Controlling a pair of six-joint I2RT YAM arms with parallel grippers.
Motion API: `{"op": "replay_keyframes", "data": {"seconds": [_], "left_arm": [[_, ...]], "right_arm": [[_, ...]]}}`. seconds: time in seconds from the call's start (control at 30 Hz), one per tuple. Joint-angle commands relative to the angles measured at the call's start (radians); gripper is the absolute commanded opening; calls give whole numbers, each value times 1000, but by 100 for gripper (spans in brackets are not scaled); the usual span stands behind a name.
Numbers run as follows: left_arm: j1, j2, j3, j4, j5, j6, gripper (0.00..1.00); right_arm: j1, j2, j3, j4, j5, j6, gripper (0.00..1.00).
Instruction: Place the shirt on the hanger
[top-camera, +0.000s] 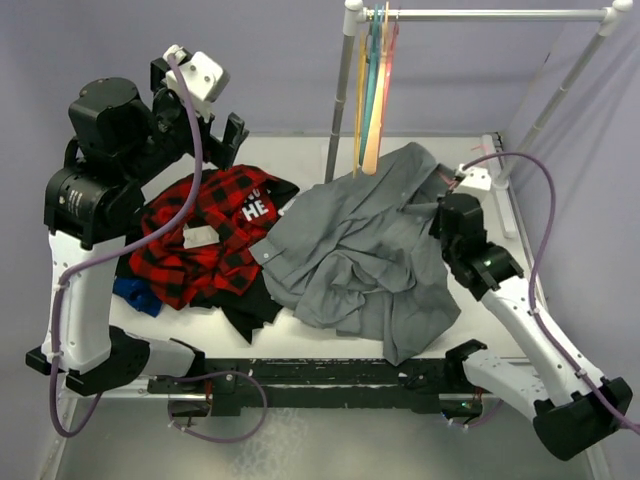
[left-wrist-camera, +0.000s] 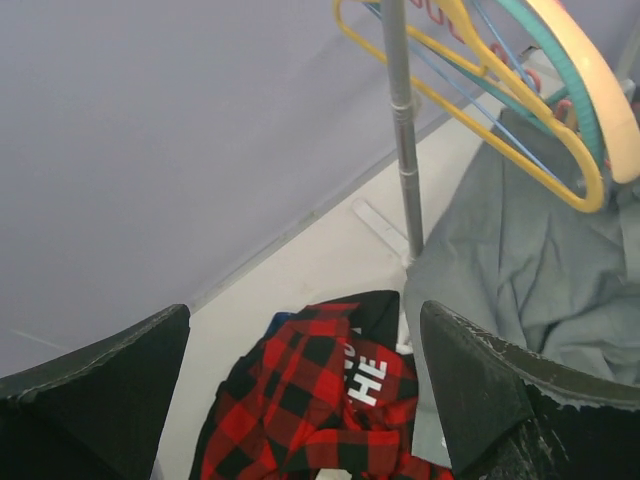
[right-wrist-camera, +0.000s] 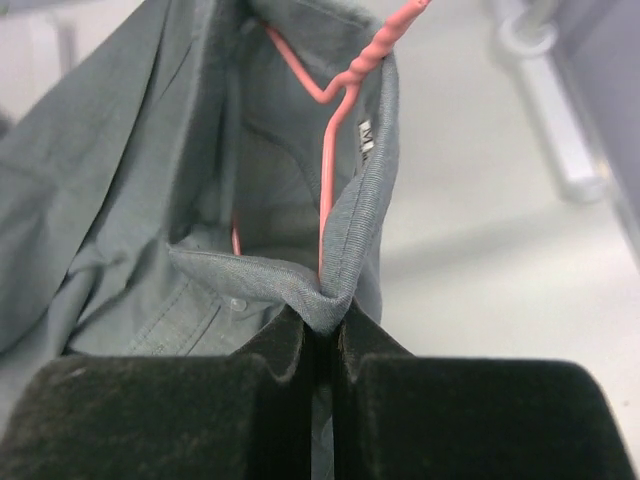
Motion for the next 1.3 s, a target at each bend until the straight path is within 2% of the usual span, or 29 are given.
{"op": "replay_keyframes", "data": {"seconds": [0.0, 0.13, 0.23, 0.37, 0.57, 0.83, 1.27], "left_arm": [[16, -27, 1, -51, 34, -59, 100], [24, -50, -46, -47, 39, -79, 100], [28, -62, -65, -55, 49, -88, 100], [36, -75, -78, -43, 18, -107, 100], [41, -89, -108, -42, 55, -104, 100], [56, -98, -111, -44, 33, -93, 100], [57, -96, -104, -46, 8, -86, 100]], "right_arm": [[-174, 0, 99, 126, -60, -141, 0], [-314, 18, 212, 144, -226, -268, 0], [-370, 18, 291, 197, -304, -331, 0], [-418, 95, 443, 156, -376, -371, 0], [-474, 179, 619, 150, -431, -374, 0], [-580, 283, 797, 100, -525, -374, 0], [-723, 434, 915, 129, -662, -302, 0]]}}
